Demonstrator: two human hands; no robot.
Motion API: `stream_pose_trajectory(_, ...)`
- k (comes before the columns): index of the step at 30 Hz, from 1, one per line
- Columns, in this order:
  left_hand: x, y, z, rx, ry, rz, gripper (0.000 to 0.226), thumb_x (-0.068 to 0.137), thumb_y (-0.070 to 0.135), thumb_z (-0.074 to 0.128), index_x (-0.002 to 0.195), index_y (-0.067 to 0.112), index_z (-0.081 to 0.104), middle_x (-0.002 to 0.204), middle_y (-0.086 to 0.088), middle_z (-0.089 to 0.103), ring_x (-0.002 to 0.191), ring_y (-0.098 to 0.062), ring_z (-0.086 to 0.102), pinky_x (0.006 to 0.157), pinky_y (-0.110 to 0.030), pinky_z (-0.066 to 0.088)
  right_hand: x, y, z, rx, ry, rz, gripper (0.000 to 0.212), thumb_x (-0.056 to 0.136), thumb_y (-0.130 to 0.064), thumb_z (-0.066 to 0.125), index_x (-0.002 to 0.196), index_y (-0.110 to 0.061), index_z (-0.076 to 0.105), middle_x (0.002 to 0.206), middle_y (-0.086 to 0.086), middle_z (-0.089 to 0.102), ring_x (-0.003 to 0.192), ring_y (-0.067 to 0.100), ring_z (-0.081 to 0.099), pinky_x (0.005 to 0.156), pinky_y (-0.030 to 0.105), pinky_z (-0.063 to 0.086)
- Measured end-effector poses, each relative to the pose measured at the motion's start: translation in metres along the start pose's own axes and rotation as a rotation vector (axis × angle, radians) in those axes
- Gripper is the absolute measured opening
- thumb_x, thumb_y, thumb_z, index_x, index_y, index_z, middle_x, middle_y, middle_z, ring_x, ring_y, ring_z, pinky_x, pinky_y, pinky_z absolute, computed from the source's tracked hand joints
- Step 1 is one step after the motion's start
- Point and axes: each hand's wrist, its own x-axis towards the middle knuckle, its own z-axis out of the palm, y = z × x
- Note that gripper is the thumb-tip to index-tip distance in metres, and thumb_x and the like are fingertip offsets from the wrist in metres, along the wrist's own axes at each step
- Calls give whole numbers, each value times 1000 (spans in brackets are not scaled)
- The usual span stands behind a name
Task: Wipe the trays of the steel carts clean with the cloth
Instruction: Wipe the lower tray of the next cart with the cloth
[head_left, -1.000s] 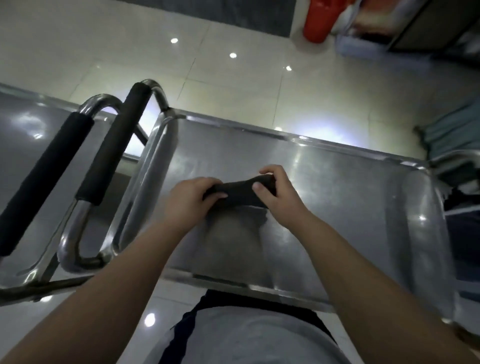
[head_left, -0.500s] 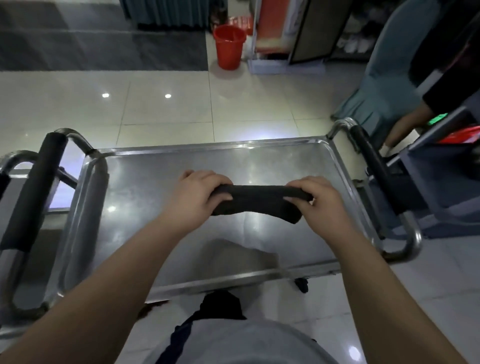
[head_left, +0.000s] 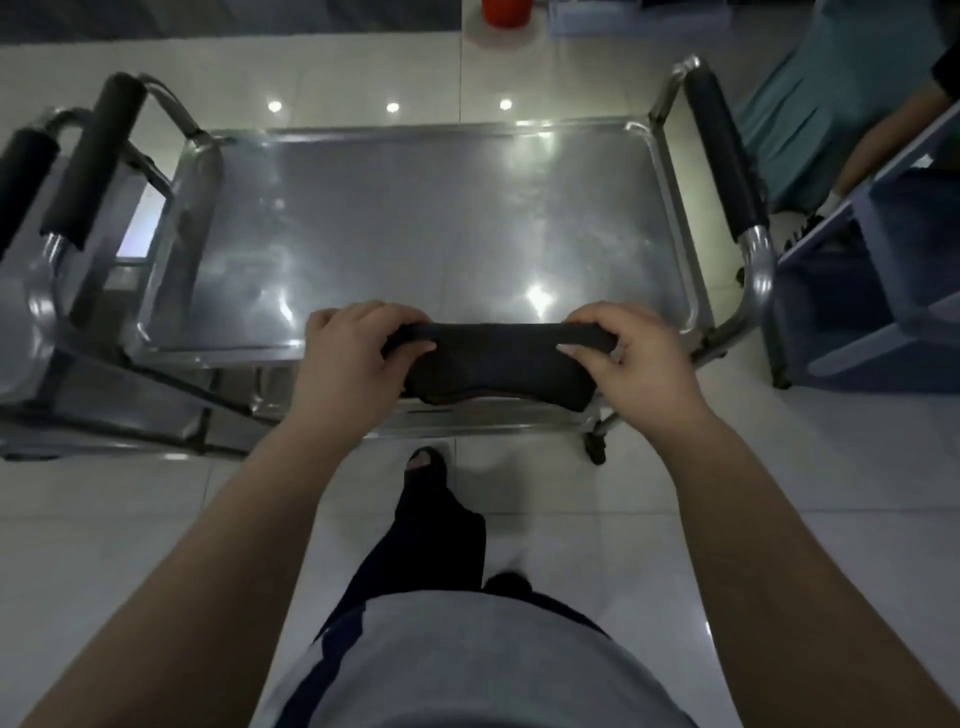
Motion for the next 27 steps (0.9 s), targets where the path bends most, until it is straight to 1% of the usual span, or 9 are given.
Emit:
stream_pose_trajectory(2, -27, 5, 8, -3, -50, -30, 15, 87, 24, 69, 102, 21, 70, 94, 5, 69, 88, -22, 63, 89, -47, 45, -28, 6, 4, -12, -1, -2, 18, 82, -28, 67, 96, -19, 70, 88, -10, 61, 92, 11, 51, 80, 29, 41)
stream_pose_trajectory(5, -63, 7, 22, 42, -91, -61, 17, 84, 21, 73, 101, 22, 70, 93, 4, 69, 89, -25, 63, 86, -36, 34, -61, 16, 14, -44, -62, -1, 12, 82, -18, 72, 93, -14, 71, 87, -8, 59, 89, 15, 50, 76, 29, 39)
stream_pose_trajectory(10, -102, -1, 52, 63, -246, -145, 21, 90, 25, 66, 111, 27, 67, 104, 7, 69, 99, -20, 62, 99, -42, 32, -98, 28, 40, -86, -117, 80, 8, 83, -13, 72, 90, -15, 70, 86, -5, 63, 86, 16, 53, 75, 26, 36)
stream_pose_trajectory(13, -114, -12, 64, 55, -282, -164, 28, 91, 23, 65, 120, 26, 66, 111, 2, 69, 104, -23, 61, 101, -47, 34, -114, 28, 61, -79, -134, 193, 10, 84, -14, 70, 93, -18, 69, 89, -6, 63, 85, 8, 48, 77, 20, 34)
stream_pose_trajectory(15, -115, -26, 74, 53, -321, -190, 30, 93, 24, 62, 122, 26, 65, 114, 2, 67, 109, -23, 58, 101, -45, 32, -121, 32, 79, -57, -151, 251, 12, 85, -14, 68, 96, -19, 69, 92, -6, 62, 85, 3, 44, 78, 14, 33)
stream_pose_trajectory(18, -116, -60, 100, 66, -419, -195, 22, 95, 26, 57, 114, 30, 66, 109, 8, 66, 107, -18, 56, 94, -38, 30, -125, 44, 116, -36, -184, 320, 14, 87, -10, 66, 98, -20, 68, 94, -4, 62, 91, 11, 48, 83, 25, 40)
stream_pose_trajectory(20, -112, -90, 126, 51, -461, -206, 19, 95, 27, 58, 110, 30, 67, 105, 8, 65, 105, -18, 56, 92, -38, 34, -125, 61, 148, -16, -184, 358, 18, 87, -5, 64, 99, -18, 68, 95, -1, 62, 92, 18, 52, 83, 31, 43)
stream_pose_trajectory(23, -105, -134, 178, -4, -451, -190, 19, 94, 26, 60, 110, 24, 68, 104, 2, 68, 101, -23, 60, 92, -42, 44, -126, 100, 202, 32, -143, 388, 20, 88, -3, 61, 104, -12, 67, 99, 3, 63, 95, 20, 54, 85, 31, 43)
stream_pose_trajectory(27, -83, -179, 247, -85, -364, -141, 22, 94, 27, 60, 110, 17, 69, 103, -6, 69, 97, -29, 62, 89, -43, 48, -114, 157, 261, -25, -13, 423, 16, 91, -9, 63, 107, -10, 67, 102, 4, 63, 99, 17, 52, 88, 27, 41)
